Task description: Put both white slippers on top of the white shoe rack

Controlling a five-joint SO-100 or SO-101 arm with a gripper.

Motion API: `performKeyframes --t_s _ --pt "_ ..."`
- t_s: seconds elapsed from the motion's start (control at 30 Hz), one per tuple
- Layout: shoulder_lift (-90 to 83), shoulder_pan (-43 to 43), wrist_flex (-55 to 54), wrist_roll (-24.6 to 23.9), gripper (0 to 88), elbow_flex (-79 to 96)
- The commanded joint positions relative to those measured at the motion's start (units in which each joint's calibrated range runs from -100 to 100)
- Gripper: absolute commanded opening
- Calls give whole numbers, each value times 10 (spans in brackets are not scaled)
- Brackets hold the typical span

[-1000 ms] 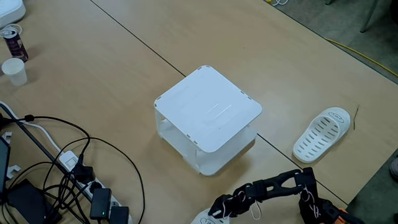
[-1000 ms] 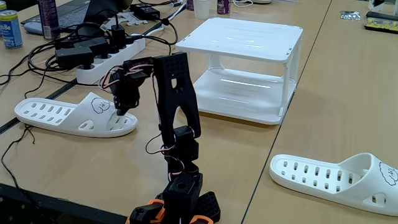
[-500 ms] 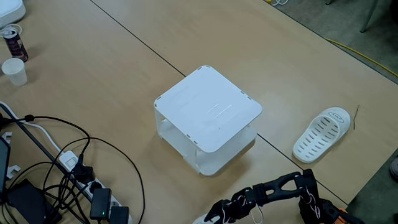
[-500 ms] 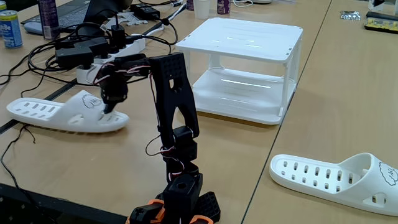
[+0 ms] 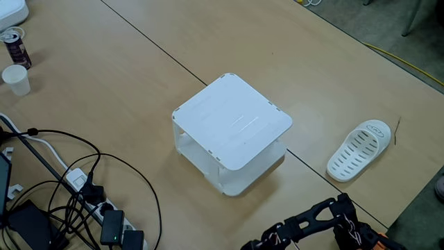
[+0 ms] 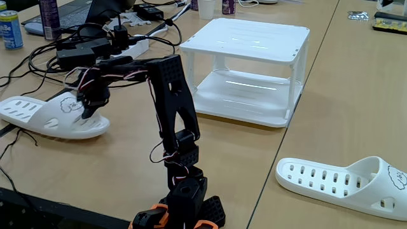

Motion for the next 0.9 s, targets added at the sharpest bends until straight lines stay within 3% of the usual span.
performKeyframes --t_s 0.0,0.4,0.67,0.87 --pt "6 -15 0 4 169 -37" --pt "106 -16 -100 4 169 -115" --pt "138 -12 -329 4 169 -117" --pt "159 -12 -428 4 169 -77"
